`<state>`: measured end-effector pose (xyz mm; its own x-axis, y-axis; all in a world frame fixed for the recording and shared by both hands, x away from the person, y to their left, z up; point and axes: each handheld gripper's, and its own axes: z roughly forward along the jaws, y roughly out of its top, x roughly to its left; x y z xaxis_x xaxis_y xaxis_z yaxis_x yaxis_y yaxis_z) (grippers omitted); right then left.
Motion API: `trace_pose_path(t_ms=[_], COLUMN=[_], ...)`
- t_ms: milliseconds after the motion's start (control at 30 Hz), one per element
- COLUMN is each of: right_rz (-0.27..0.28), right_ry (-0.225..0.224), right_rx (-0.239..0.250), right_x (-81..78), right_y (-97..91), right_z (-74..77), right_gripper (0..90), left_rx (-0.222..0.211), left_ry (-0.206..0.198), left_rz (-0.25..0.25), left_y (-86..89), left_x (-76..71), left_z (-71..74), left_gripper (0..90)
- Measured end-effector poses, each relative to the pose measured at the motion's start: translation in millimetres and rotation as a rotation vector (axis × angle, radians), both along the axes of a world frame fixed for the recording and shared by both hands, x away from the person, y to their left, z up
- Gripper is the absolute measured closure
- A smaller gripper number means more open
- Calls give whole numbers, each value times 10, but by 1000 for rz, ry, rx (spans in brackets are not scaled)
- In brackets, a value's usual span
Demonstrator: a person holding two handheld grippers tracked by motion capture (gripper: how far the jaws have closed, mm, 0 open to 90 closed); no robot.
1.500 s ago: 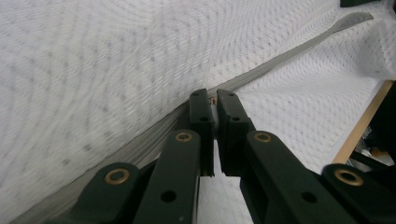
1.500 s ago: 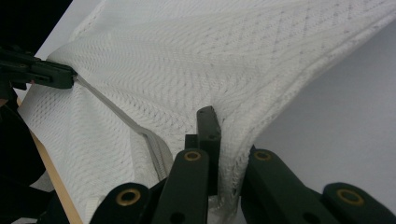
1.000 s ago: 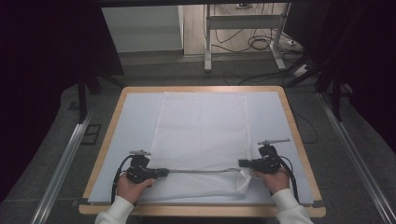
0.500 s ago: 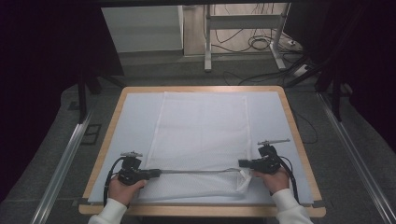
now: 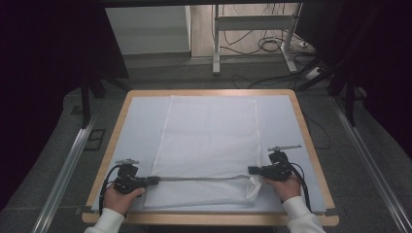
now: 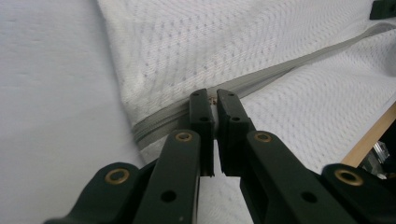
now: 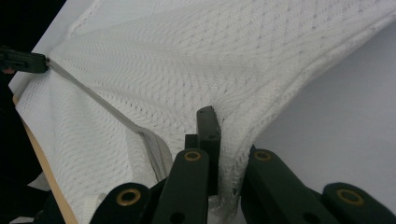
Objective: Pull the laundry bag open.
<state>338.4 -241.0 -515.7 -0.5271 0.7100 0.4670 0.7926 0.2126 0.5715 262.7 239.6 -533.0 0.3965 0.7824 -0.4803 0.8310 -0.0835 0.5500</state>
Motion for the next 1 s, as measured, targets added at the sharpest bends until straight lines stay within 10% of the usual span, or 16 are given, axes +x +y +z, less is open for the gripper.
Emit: trace_pose_path(t_ms=[1000], right_rz=[-4], right_ry=[-16], right_rx=[-17], right_x=[-11], right_y=[-27], right_z=[-3], right_gripper=[880], left_rx=[36], left_ry=[0], left_rz=[43], left_y=[163], left_x=[-70], left_z=[-57], left_gripper=[863])
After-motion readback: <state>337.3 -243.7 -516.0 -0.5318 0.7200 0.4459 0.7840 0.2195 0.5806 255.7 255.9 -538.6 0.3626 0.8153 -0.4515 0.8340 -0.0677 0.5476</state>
